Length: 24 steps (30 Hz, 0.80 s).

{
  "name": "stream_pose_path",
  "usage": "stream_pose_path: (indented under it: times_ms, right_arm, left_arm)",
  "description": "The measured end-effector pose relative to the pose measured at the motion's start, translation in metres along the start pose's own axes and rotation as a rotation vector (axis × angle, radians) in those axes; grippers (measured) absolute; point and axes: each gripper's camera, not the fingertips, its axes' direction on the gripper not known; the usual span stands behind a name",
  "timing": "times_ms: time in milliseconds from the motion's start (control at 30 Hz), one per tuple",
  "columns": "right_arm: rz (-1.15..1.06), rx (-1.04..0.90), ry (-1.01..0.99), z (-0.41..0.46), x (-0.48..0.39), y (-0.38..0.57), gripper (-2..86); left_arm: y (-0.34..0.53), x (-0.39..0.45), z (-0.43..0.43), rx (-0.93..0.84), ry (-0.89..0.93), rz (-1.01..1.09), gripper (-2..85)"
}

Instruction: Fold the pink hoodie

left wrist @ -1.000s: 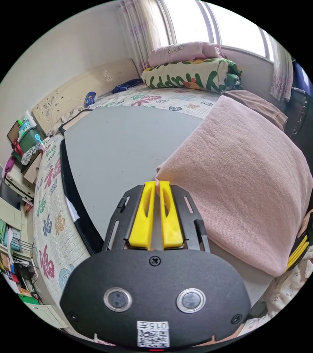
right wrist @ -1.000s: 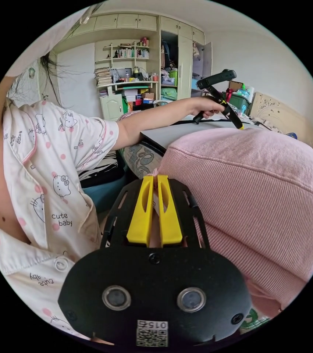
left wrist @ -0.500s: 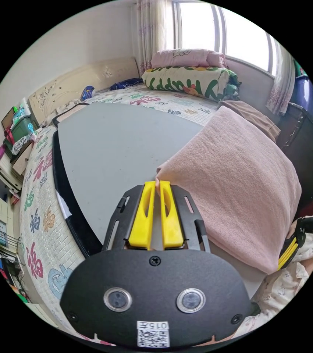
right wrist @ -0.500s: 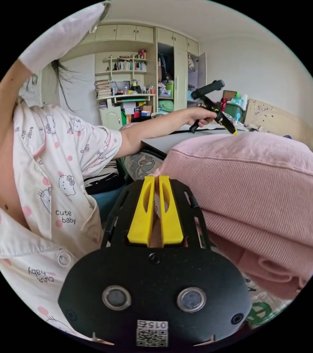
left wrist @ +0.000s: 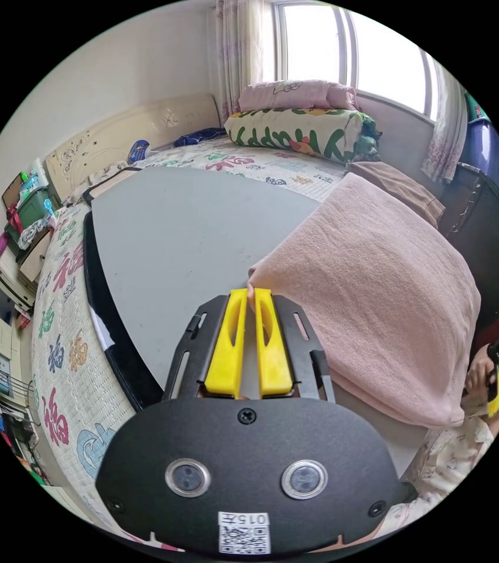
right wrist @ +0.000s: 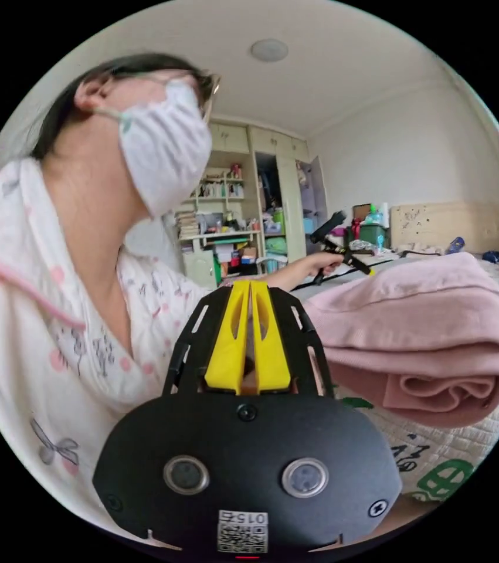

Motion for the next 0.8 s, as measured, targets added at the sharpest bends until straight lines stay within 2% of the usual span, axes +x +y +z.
stream_pose_path:
  times_ms: [100,167,233,267,333,533,800]
  right_arm:
    - [0.061,0.282,0.132,-0.074,0.007,-0.049,-0.6]
    - [-0.001,0.587,0.206,-0.136,-0.022,-0.085,-0.6]
    - [-0.041,0.789,0.319,-0.168,-0.057,-0.101,-0.6]
    - [-0.087,0.910,0.344,-0.185,-0.081,-0.103,-0.6]
    - [-0.170,1.027,0.300,-0.203,-0.108,-0.100,-0.6]
    - [-0.198,1.082,0.226,-0.230,-0.142,-0.093,-0.6]
    - [-0.300,1.189,0.278,-0.252,-0.196,-0.053,-0.6]
  left_arm:
    - [0.002,-0.002,0.000,0.002,0.000,0.001,0.6]
    - [0.003,-0.003,0.000,0.003,0.001,0.001,0.6]
    - [0.004,-0.004,0.001,0.004,0.005,-0.001,0.6]
    - [0.005,-0.005,0.001,0.006,0.009,-0.003,0.6]
    - [0.007,-0.007,0.000,0.009,0.015,-0.006,0.7]
    - [0.011,-0.008,0.001,0.015,0.027,-0.008,0.7]
    - [0.015,-0.003,0.004,0.015,0.026,-0.004,0.8]
